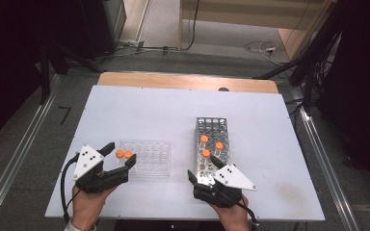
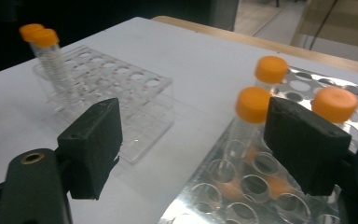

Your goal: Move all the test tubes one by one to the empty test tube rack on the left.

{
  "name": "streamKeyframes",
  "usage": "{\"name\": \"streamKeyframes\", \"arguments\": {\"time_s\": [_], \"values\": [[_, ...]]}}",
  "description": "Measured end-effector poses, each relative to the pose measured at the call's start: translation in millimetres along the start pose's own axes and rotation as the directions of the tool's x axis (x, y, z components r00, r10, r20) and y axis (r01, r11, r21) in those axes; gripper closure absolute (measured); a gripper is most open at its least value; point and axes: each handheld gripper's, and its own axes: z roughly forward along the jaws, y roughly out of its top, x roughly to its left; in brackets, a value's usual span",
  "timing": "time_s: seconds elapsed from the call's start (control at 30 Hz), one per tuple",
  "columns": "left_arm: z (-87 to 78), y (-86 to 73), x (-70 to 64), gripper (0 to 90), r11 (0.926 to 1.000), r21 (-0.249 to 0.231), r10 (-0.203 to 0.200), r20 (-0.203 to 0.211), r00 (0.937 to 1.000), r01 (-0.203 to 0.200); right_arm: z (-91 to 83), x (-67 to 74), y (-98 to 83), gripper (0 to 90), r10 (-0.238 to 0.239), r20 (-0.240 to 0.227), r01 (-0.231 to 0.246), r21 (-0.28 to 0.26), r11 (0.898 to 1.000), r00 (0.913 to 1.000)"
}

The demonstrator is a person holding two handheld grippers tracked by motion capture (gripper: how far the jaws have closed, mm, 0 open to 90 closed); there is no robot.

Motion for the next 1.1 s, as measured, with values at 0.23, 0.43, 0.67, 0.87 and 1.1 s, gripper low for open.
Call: {"name": "streamKeyframes", "arguments": {"time_s": [0.23,0.43,0.67,0.87,1.1], "values": [[0.9,-0.8,-1.4,22.7,1.0,0.004,0.003,-0.001,1.0,-0.003,14.5,-9.9,-11.9,30.2,0.046,0.081,-0.049,0.03,0.998,0.9957],[1.8,-1.7,-2.7,22.9,1.0,0.008,0.004,0.001,1.0,-0.004,23.0,-11.5,-11.6,43.3,0.068,0.117,-0.076,0.06,0.995,0.9908],[0.8,-1.4,-3.2,23.6,1.0,0.003,0.004,0.004,1.0,-0.004,31.6,-12.8,-9.2,54.6,0.097,0.15,-0.112,0.09,0.99,0.9839],[0.8,-1.6,-3.5,23.8,1.0,0.006,0.007,0.006,1.0,-0.007,35.2,-10.6,-8.8,62.5,0.103,0.163,-0.122,0.115,0.986,0.9813],[1.3,-2.3,-3.8,24.3,0.9999,0.01,0.006,0.008,0.9999,-0.006,38.8,-8.9,-9.7,70.9,0.089,0.191,-0.114,0.122,0.986,0.9775]]}}
